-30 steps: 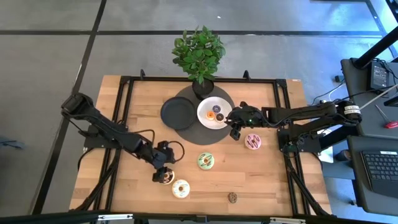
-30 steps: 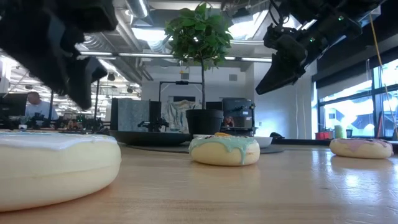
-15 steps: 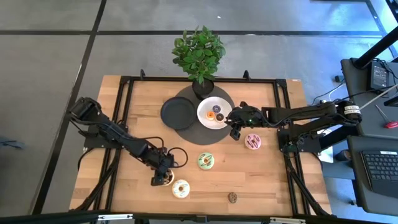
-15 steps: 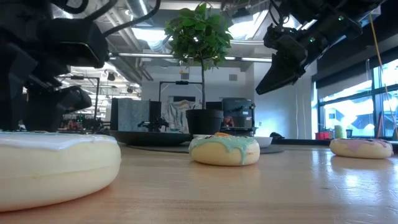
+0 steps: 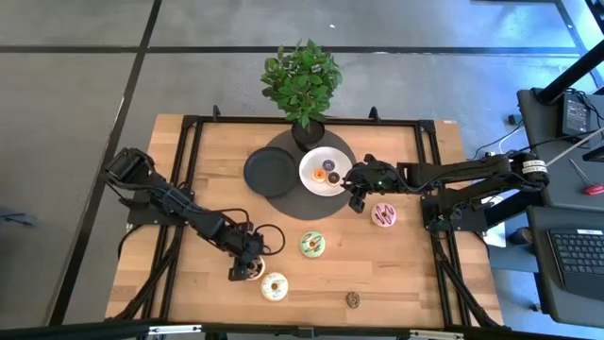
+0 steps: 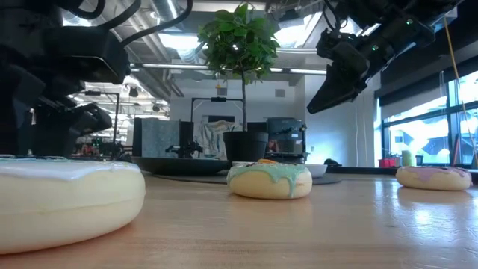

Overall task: Pick & Place donuts
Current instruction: Put the big black donut on the green plate

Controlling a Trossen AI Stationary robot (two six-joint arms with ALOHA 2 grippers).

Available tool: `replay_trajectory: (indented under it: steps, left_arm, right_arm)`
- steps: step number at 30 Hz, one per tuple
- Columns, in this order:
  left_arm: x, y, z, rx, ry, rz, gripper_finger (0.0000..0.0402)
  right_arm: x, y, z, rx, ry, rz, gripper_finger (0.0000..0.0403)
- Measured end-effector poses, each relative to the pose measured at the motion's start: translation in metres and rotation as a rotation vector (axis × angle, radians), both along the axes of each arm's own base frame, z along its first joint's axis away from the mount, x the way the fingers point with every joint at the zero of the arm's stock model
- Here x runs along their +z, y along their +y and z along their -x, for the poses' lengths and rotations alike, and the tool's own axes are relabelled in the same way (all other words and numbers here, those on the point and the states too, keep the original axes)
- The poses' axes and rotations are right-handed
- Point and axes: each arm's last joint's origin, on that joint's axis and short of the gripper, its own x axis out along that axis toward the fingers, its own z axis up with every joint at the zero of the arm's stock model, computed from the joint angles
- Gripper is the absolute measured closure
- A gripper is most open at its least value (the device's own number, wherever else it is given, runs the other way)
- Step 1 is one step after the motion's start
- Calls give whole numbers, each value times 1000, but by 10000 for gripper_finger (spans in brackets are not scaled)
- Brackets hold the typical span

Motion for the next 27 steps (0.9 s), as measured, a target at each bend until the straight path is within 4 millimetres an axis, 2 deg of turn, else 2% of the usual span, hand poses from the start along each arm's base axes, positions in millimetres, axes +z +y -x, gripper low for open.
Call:
replay_trajectory:
  steps: [9, 16, 21, 25, 27]
  left_arm:
    - [3, 3, -1, -4, 40, 102, 298]
    - [30, 25, -4, -1, -69, 127, 347]
    - [54, 63, -6, 126, -238, -122, 364]
    - [70, 99, -5, 403, -349, -395, 364]
    - [76, 118, -3, 534, -369, -466, 362]
  right_arm:
    - [0, 0, 0, -4, -2, -6, 298]
    - [0, 0, 0, -4, -4, -6, 298]
    - [1, 0, 0, -4, -9, -5, 298]
    - [1, 0, 0, -4, -9, -5, 298]
    - [1, 0, 0, -4, -10, -6, 298]
